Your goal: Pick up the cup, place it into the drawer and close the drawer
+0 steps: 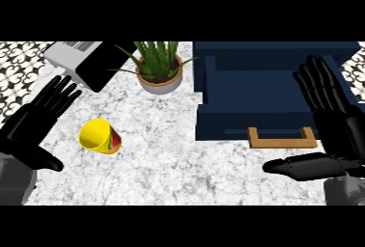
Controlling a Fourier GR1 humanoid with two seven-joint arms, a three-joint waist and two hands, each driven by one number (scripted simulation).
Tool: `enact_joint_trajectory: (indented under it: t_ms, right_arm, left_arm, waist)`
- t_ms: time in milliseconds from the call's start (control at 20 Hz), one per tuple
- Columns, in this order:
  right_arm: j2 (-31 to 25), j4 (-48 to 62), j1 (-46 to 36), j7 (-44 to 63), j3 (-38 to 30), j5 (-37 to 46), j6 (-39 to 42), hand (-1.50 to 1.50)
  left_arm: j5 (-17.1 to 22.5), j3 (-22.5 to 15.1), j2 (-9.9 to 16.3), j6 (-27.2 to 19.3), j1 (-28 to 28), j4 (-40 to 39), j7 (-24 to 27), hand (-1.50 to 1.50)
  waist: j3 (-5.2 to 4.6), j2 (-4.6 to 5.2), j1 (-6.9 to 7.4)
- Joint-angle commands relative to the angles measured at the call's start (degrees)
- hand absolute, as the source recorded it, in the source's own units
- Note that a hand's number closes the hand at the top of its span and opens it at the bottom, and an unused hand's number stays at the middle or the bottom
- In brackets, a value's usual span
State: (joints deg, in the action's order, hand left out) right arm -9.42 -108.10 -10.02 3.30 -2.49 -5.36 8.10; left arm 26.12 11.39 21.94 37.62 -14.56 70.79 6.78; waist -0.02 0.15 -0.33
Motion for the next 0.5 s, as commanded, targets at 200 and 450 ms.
enact_joint_trajectory:
  t_ms: [200, 450]
  right_arm:
    - [0.3, 0.9, -5.0, 2.6, -0.9, 1.4, -1.8, -1.5]
    - [-1.4, 1.0, -3.8, 1.9, -3.4, -1.3, 0.8, -1.5]
  left_arm:
    - [-14.8, 0.3, 0.1, 1.2, -2.5, -18.9, 17.1, -1.5]
    - [-21.5, -1.2, 0.9, 1.8, -4.8, -31.9, 27.6, -1.5]
  waist:
    - [-0.05, 0.06, -0.1]
    - [-0.05, 0.07, -0.25]
